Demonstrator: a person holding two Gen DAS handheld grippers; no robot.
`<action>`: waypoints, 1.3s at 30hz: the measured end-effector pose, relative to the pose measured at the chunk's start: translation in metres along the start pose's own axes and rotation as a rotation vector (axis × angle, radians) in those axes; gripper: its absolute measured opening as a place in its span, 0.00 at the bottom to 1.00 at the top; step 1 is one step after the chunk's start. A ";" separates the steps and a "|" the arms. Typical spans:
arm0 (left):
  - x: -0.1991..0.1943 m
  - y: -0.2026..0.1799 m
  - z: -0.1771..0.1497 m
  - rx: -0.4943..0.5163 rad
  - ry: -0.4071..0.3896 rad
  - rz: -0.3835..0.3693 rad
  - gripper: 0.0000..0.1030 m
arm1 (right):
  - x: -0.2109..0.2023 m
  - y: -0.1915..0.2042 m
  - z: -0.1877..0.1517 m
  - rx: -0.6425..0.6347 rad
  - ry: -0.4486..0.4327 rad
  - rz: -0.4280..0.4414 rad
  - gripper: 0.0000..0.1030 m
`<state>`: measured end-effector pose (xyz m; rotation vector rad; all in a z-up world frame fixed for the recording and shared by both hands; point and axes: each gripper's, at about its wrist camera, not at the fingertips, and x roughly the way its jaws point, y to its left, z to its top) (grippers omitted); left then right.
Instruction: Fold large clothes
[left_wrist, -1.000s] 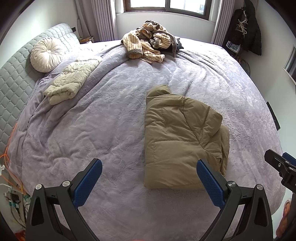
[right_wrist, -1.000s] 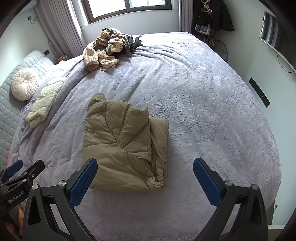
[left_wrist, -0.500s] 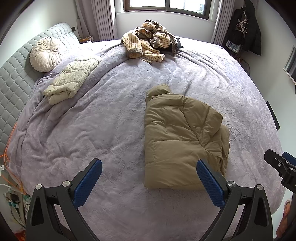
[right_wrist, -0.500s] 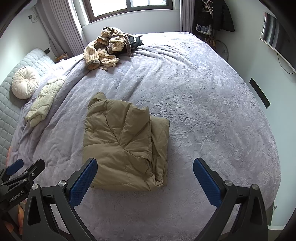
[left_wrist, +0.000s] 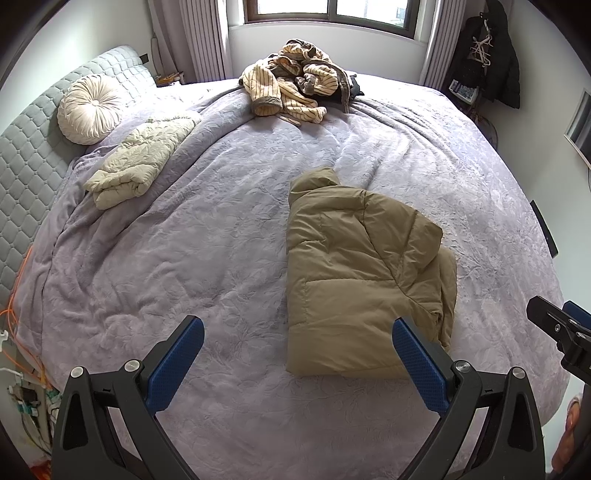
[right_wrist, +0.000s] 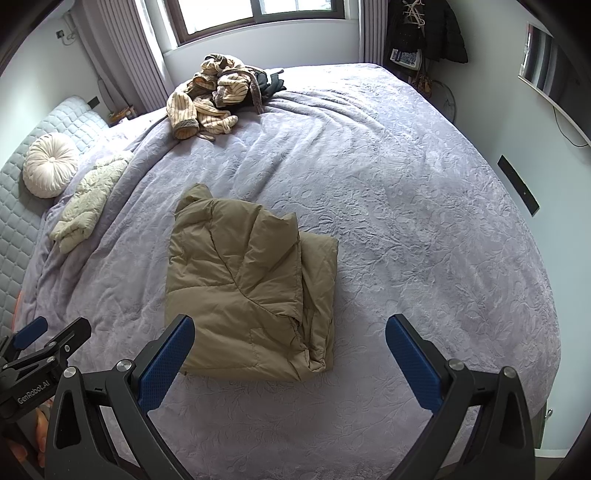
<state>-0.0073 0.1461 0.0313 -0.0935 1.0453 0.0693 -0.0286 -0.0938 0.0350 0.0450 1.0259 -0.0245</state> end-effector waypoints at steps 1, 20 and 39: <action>0.000 0.000 0.001 0.001 -0.001 0.002 0.99 | 0.000 0.000 0.000 0.000 0.000 0.000 1.00; 0.000 0.000 -0.001 0.002 -0.001 0.002 0.99 | 0.000 0.000 0.001 -0.001 0.001 0.001 1.00; 0.000 -0.004 -0.006 0.001 -0.002 -0.011 0.99 | -0.001 0.000 -0.004 0.003 0.007 0.000 1.00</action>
